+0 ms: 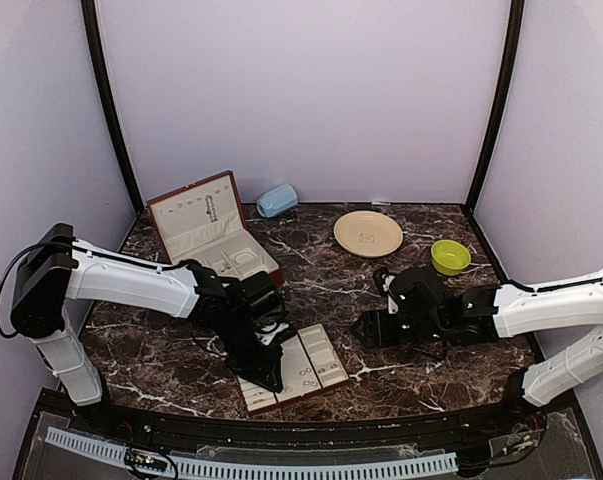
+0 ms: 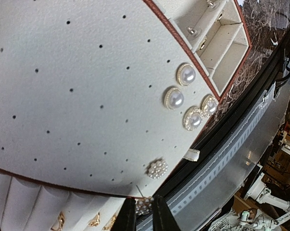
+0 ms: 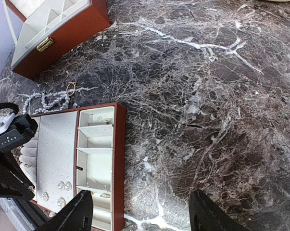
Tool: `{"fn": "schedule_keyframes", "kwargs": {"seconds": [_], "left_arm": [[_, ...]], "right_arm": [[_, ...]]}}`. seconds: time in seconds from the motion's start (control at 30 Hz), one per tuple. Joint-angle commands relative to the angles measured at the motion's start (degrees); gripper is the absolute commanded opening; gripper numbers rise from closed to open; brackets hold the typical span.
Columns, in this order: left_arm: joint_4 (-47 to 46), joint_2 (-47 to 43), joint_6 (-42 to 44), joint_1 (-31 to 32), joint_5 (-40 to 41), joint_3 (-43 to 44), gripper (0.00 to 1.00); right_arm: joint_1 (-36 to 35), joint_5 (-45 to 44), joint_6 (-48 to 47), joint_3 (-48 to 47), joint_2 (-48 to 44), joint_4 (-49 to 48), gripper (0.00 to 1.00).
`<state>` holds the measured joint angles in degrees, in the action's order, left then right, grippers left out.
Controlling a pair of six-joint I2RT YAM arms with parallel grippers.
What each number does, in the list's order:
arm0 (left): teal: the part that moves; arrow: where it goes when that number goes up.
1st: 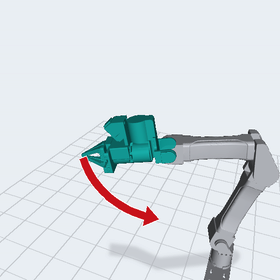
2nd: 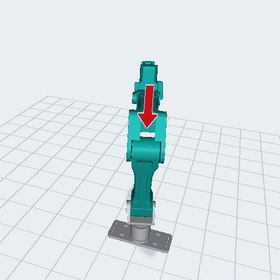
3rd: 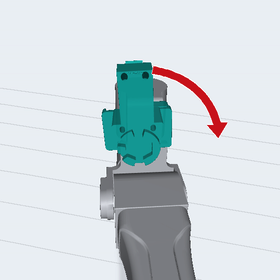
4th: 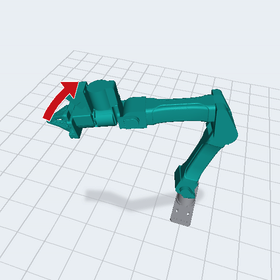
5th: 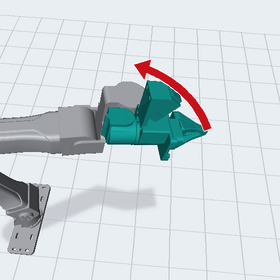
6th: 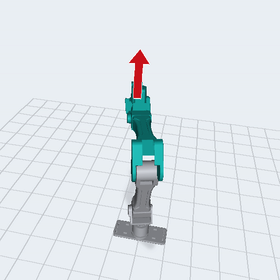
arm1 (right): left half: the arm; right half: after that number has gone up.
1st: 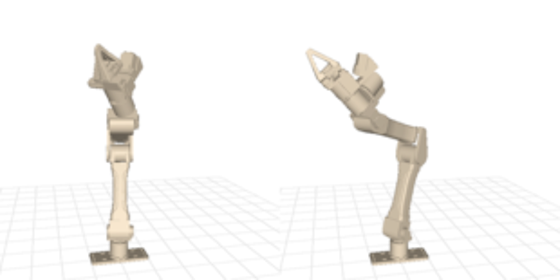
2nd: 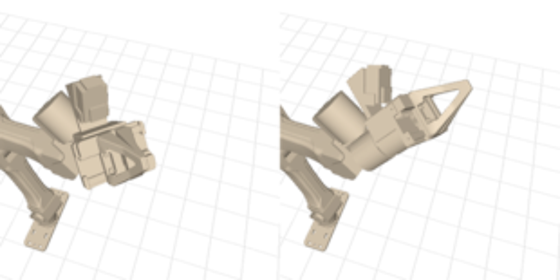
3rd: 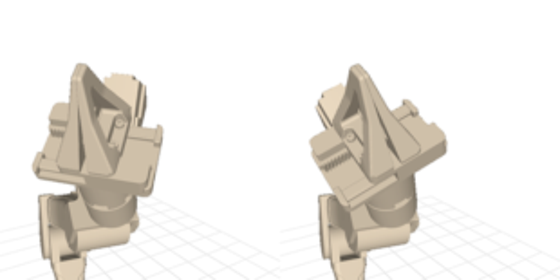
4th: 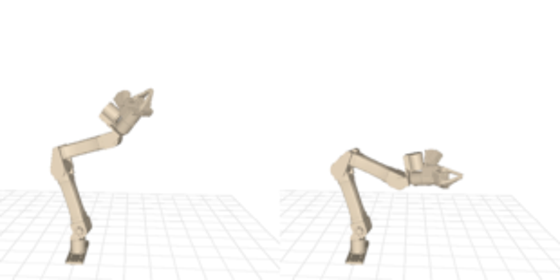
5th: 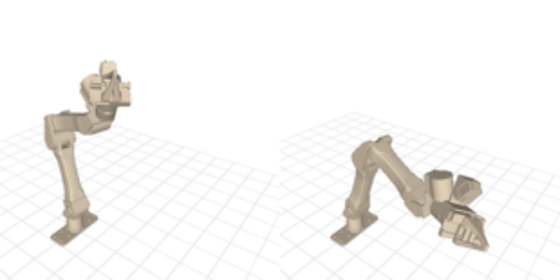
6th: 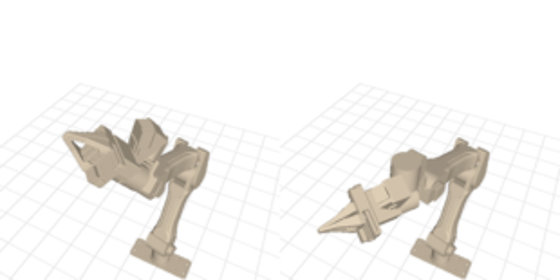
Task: Organize the mixed jewelry
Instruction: Insert the earring into the earring holder.
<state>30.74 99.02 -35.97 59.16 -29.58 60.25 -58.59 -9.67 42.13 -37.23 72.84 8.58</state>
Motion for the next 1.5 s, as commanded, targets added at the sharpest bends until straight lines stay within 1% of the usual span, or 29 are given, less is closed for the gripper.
{"fn": "schedule_keyframes", "kwargs": {"seconds": [0.0, 0.77, 1.2, 1.47], "left_arm": [[0.0, 0.1, 0.6, 0.3, -0.6, -1.1, 0.06], [-2.1, -0.5, 0.0, 0.1, 1.9, -2.4, 0.04], [-0.5, -2.4, 0.8, -0.9, 4.7, -2.0, 0.04], [-1.2, -2.4, 0.7, -1.1, 4.5, -2.2, 0.04]], "right_arm": [[0.2, -0.2, 0.4, 0.8, -0.9, -2.0, 0.70], [0.2, 0.0, 0.8, 1.3, -1.1, -2.4, 0.69], [0.2, 0.2, 0.9, 1.6, -1.0, -3.0, 0.69], [0.2, 0.4, 0.9, 1.6, -0.8, -2.9, 0.69]]}}
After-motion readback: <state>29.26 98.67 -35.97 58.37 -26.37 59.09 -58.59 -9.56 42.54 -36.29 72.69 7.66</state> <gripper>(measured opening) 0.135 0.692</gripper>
